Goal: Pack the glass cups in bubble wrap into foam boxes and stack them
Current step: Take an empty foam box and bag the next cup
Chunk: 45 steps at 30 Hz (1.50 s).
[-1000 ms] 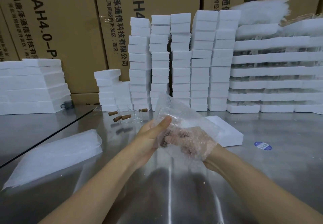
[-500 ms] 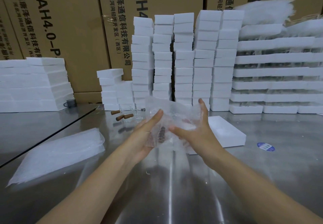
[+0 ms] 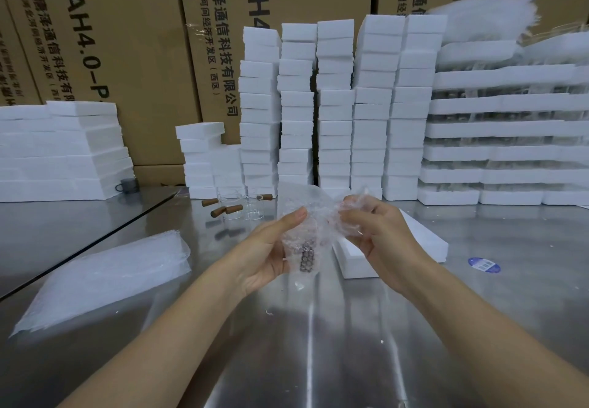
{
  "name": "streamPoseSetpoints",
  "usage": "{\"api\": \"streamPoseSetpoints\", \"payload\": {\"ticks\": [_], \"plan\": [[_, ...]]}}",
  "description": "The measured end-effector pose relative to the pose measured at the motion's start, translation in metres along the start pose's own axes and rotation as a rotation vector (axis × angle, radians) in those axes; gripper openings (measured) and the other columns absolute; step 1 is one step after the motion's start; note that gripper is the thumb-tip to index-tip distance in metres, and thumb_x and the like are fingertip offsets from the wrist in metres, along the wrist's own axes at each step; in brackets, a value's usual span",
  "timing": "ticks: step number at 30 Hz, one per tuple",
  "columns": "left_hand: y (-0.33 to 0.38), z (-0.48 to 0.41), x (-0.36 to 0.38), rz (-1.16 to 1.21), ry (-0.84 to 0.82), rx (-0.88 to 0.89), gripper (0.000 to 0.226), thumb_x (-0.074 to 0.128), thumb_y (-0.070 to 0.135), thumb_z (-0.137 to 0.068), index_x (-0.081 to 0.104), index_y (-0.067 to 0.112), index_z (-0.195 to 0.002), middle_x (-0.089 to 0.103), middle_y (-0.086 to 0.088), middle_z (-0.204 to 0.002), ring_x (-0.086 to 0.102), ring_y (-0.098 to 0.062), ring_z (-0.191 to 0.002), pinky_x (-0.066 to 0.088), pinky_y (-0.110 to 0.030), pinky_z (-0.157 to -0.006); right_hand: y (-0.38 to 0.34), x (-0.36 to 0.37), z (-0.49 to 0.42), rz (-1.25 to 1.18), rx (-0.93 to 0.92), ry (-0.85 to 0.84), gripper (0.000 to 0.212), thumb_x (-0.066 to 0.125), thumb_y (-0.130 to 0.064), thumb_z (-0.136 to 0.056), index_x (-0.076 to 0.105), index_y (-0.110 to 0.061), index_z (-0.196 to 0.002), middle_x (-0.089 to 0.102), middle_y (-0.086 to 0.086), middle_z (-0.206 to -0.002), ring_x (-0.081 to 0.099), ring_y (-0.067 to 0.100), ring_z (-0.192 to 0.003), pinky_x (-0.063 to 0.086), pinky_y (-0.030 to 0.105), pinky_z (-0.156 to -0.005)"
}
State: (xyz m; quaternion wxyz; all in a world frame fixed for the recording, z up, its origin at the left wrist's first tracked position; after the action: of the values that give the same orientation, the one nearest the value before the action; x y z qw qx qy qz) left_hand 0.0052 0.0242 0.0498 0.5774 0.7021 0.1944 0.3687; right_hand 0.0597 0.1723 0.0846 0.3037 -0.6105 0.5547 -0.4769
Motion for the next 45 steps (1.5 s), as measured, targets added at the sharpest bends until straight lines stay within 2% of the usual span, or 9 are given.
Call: {"api": "streamPoseSetpoints", "payload": {"ticks": [4, 11, 16, 19, 23, 27, 30, 39, 45], "plan": [[0.003, 0.002, 0.001, 0.075, 0.016, 0.003, 0.042, 0.089, 0.044, -0.074, 0.087, 0.02, -0.108, 0.075, -0.018, -0.131, 0.074, -0.032, -0.116, 0.067, -0.045, -0.087, -0.01, 0.01, 0.005, 0.183, -0.083, -0.046, 0.028, 0.08, -0.017, -0.085, 0.078, -0.008, -0.111, 0.078, 0.005, -0.116, 0.072, 0.021, -0.115, 0.053, 0.034, -0.105], [0.004, 0.004, 0.005, -0.029, 0.004, 0.02, 0.053, 0.087, 0.056, -0.08, 0.083, 0.022, -0.12, 0.074, -0.016, -0.134, 0.072, -0.032, -0.123, 0.062, -0.048, -0.099, -0.015, 0.025, 0.016, 0.593, -0.14, -0.035, 0.025, 0.066, -0.019, -0.1, 0.08, -0.033, -0.115, 0.075, -0.025, -0.117, 0.07, -0.003, -0.084, 0.047, 0.008, -0.076], [0.005, 0.003, 0.002, -0.048, 0.0, 0.04, 0.053, 0.083, 0.053, -0.088, 0.08, 0.015, -0.125, 0.073, -0.019, -0.135, 0.071, -0.033, -0.125, 0.062, -0.044, -0.1, -0.011, 0.036, 0.02, 0.544, -0.095, -0.143, 0.026, 0.053, -0.007, -0.103, 0.078, -0.006, -0.111, 0.075, 0.016, -0.104, 0.06, 0.002, -0.081, 0.044, 0.006, -0.074], [0.004, 0.0, 0.001, -0.061, -0.013, 0.044, 0.053, 0.081, 0.05, -0.088, 0.079, 0.013, -0.126, 0.072, -0.021, -0.135, 0.07, -0.036, -0.127, 0.06, -0.046, -0.105, -0.015, 0.038, 0.02, 0.546, -0.114, -0.138, 0.028, 0.055, -0.003, -0.1, 0.079, -0.016, -0.105, 0.076, 0.007, -0.099, 0.06, 0.003, -0.077, 0.046, 0.011, -0.072], [0.002, -0.004, 0.0, -0.05, 0.009, 0.063, 0.046, 0.077, 0.048, -0.092, 0.08, 0.016, -0.125, 0.072, -0.02, -0.137, 0.066, -0.04, -0.132, 0.045, -0.059, -0.119, -0.023, 0.022, 0.018, 0.557, -0.219, 0.067, 0.032, 0.071, -0.009, -0.09, 0.065, -0.033, -0.111, 0.067, -0.003, -0.107, 0.068, 0.014, -0.08, 0.06, 0.039, -0.079], [0.005, -0.002, 0.003, -0.013, 0.009, 0.086, 0.05, 0.086, 0.055, -0.085, 0.082, 0.022, -0.122, 0.072, -0.016, -0.137, 0.068, -0.034, -0.131, 0.051, -0.052, -0.115, -0.027, 0.004, 0.019, 0.545, -0.274, 0.265, 0.038, 0.085, -0.022, -0.082, 0.057, -0.034, -0.105, 0.065, -0.009, -0.098, 0.067, 0.008, -0.076, 0.052, 0.019, -0.071], [0.006, -0.003, 0.002, 0.034, 0.037, 0.109, 0.052, 0.083, 0.058, -0.088, 0.08, 0.021, -0.126, 0.072, -0.014, -0.138, 0.07, -0.03, -0.128, 0.06, -0.042, -0.103, -0.023, 0.013, 0.019, 0.654, -0.277, 0.189, 0.013, 0.074, -0.023, -0.093, 0.069, -0.033, -0.099, 0.073, -0.015, -0.098, 0.059, 0.008, -0.07, 0.046, 0.018, -0.068], [0.001, -0.006, -0.002, -0.09, 0.044, 0.145, 0.063, 0.071, 0.065, -0.096, 0.078, 0.008, -0.123, 0.073, -0.027, -0.128, 0.071, -0.043, -0.122, 0.051, -0.058, -0.113, 0.008, 0.053, 0.028, 0.694, -0.057, -0.198, 0.038, 0.049, -0.022, -0.082, 0.068, -0.038, -0.111, 0.064, 0.003, -0.073, 0.054, 0.018, -0.051, 0.044, 0.033, -0.054], [-0.003, -0.004, 0.007, -0.164, 0.031, 0.119, 0.063, 0.066, 0.072, -0.095, 0.076, 0.023, -0.132, 0.077, -0.011, -0.127, 0.076, -0.025, -0.111, 0.057, -0.035, -0.092, -0.009, 0.042, 0.024, 0.693, -0.169, -0.068, 0.019, 0.065, -0.019, -0.092, 0.066, -0.037, -0.097, 0.068, -0.02, -0.086, 0.051, 0.013, -0.052, 0.045, 0.027, -0.056]]}}
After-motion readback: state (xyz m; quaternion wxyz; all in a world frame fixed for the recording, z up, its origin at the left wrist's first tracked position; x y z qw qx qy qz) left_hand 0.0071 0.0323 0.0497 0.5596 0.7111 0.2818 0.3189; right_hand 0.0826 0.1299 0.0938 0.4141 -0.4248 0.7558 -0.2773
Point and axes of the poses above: each hand's wrist, its own z-axis away from the middle knuckle, its own x-axis out of the palm, y = z × x, the point moved 10 cm from there along -z, towards the middle knuckle
